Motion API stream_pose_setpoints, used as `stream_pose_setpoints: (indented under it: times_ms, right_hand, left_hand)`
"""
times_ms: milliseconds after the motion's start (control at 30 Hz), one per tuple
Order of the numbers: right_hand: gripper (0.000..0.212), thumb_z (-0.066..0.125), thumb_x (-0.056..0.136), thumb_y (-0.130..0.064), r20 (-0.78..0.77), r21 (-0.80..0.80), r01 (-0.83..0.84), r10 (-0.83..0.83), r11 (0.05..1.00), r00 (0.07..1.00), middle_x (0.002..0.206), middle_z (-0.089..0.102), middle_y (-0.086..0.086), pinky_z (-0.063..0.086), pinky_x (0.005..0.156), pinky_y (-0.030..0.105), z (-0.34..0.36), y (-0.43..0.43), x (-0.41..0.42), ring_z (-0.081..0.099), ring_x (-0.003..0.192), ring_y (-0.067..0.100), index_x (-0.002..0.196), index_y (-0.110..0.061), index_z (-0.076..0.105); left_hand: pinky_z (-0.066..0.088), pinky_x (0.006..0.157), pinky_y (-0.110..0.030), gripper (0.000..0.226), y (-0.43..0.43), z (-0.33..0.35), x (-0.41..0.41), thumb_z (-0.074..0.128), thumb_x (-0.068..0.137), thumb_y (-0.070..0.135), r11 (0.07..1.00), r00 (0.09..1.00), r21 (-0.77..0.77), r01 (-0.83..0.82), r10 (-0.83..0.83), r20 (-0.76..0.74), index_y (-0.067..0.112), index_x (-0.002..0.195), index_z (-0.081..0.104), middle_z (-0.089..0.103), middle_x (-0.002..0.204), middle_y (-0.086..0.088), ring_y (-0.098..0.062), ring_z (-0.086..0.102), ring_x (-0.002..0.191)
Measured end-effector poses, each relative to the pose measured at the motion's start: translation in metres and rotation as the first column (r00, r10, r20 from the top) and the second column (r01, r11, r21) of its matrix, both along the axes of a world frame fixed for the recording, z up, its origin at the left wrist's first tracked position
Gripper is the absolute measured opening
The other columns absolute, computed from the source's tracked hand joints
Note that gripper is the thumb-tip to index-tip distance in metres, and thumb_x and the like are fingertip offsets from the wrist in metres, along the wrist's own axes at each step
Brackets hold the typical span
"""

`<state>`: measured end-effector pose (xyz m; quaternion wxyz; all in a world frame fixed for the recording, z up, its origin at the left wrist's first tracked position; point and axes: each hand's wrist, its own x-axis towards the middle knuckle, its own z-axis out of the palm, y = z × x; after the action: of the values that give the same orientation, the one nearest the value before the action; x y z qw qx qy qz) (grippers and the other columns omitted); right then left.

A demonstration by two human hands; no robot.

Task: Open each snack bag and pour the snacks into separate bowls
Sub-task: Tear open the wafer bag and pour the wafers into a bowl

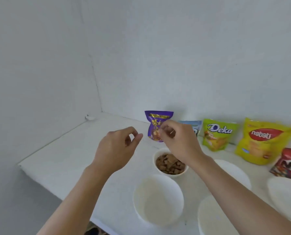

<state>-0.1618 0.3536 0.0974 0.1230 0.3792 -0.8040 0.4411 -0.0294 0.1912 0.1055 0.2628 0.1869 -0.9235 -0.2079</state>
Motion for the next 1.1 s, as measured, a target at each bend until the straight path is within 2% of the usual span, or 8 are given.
stream_pose_setpoints:
  times_ms: [133, 267, 467, 567, 700, 800, 933, 1100]
  right_hand:
    - [0.007, 0.068, 0.091, -0.021, 0.085, -0.123, 0.077, -0.067, 0.989, 0.994, 0.058, 0.06, -0.014, 0.044, 0.054, 0.022, -0.007, 0.029, -0.054, 0.057, 0.055, 0.007, 0.085, -0.022, 0.068]
    - [0.007, 0.07, 0.09, -0.019, 0.22, -0.188, 0.139, -0.097, 0.972, 0.971, 0.061, 0.062, -0.005, 0.039, 0.053, 0.018, -0.023, 0.031, -0.091, 0.051, 0.052, 0.004, 0.083, -0.019, 0.069]
    - [0.005, 0.068, 0.09, -0.022, 0.244, -0.101, 0.18, -0.151, 0.978, 0.958, 0.063, 0.061, -0.008, 0.041, 0.053, 0.017, -0.037, -0.002, -0.131, 0.055, 0.057, 0.007, 0.087, -0.019, 0.069]
    - [0.005, 0.065, 0.092, -0.022, 0.264, -0.066, 0.204, -0.18, 0.977, 0.948, 0.066, 0.061, -0.01, 0.039, 0.054, 0.011, -0.04, -0.03, -0.15, 0.057, 0.061, 0.0, 0.088, -0.019, 0.068]
    - [0.004, 0.066, 0.092, -0.021, 0.225, -0.044, 0.255, -0.239, 0.966, 0.944, 0.092, 0.065, -0.003, 0.042, 0.075, 0.021, -0.044, -0.072, -0.187, 0.058, 0.089, 0.007, 0.088, -0.024, 0.066]
    - [0.004, 0.065, 0.092, -0.023, 0.215, 0.007, 0.306, -0.3, 0.952, 0.929, 0.111, 0.059, 0.001, 0.034, 0.078, 0.012, -0.05, -0.1, -0.213, 0.049, 0.111, 0.016, 0.095, -0.023, 0.068]
    - [0.012, 0.065, 0.089, -0.017, 0.222, 0.082, 0.298, -0.309, 0.951, 0.925, 0.119, 0.055, 0.004, 0.038, 0.084, 0.022, -0.06, -0.127, -0.233, 0.047, 0.117, 0.019, 0.1, -0.022, 0.066]
    - [0.006, 0.066, 0.092, -0.017, 0.14, 0.214, 0.311, -0.345, 0.926, 0.928, 0.104, 0.061, 0.003, 0.045, 0.07, 0.02, -0.078, -0.141, -0.242, 0.056, 0.104, 0.021, 0.096, -0.022, 0.066]
  left_hand:
    - [0.051, 0.064, -0.033, 0.015, 0.011, -0.01, -0.066, 0.063, 0.095, 0.046, 0.977, 0.991, 0.183, 0.107, -0.091, -0.097, 0.034, 0.084, 0.064, 0.062, 0.063, 0.009, -0.012, 0.06, 0.063]
    - [0.052, 0.065, -0.037, 0.02, 0.004, -0.024, -0.113, 0.063, 0.096, 0.042, 0.921, 0.987, 0.362, 0.144, -0.105, -0.125, 0.034, 0.078, 0.063, 0.064, 0.062, 0.012, -0.02, 0.063, 0.064]
    - [0.047, 0.058, -0.022, 0.018, -0.036, -0.032, -0.164, 0.061, 0.098, 0.042, 0.927, 0.986, 0.338, 0.164, -0.147, -0.076, 0.035, 0.081, 0.062, 0.065, 0.065, 0.012, -0.012, 0.063, 0.065]
    - [0.049, 0.06, -0.022, 0.012, -0.066, -0.036, -0.192, 0.06, 0.098, 0.042, 0.932, 0.982, 0.311, 0.187, -0.184, -0.038, 0.032, 0.091, 0.062, 0.067, 0.081, 0.011, -0.01, 0.065, 0.074]
    - [0.044, 0.065, -0.017, 0.005, -0.108, -0.048, -0.238, 0.062, 0.098, 0.039, 0.942, 0.978, 0.265, 0.205, -0.203, -0.037, 0.035, 0.095, 0.06, 0.061, 0.1, 0.004, -0.01, 0.061, 0.086]
    - [0.04, 0.067, -0.012, 0.009, -0.13, -0.057, -0.269, 0.061, 0.099, 0.038, 0.945, 0.98, 0.263, 0.196, -0.198, -0.018, 0.031, 0.105, 0.062, 0.05, 0.114, 0.001, -0.011, 0.053, 0.106]
    - [0.04, 0.06, 0.0, 0.019, -0.144, -0.069, -0.295, 0.061, 0.099, 0.032, 0.913, 0.966, 0.326, 0.246, -0.259, -0.004, 0.021, 0.114, 0.064, 0.051, 0.116, 0.001, -0.01, 0.053, 0.106]
    - [0.05, 0.073, -0.017, 0.006, -0.154, -0.086, -0.306, 0.071, 0.093, 0.022, 0.91, 0.951, 0.285, 0.302, -0.307, -0.027, 0.024, 0.095, 0.065, 0.068, 0.102, 0.004, -0.012, 0.064, 0.094]
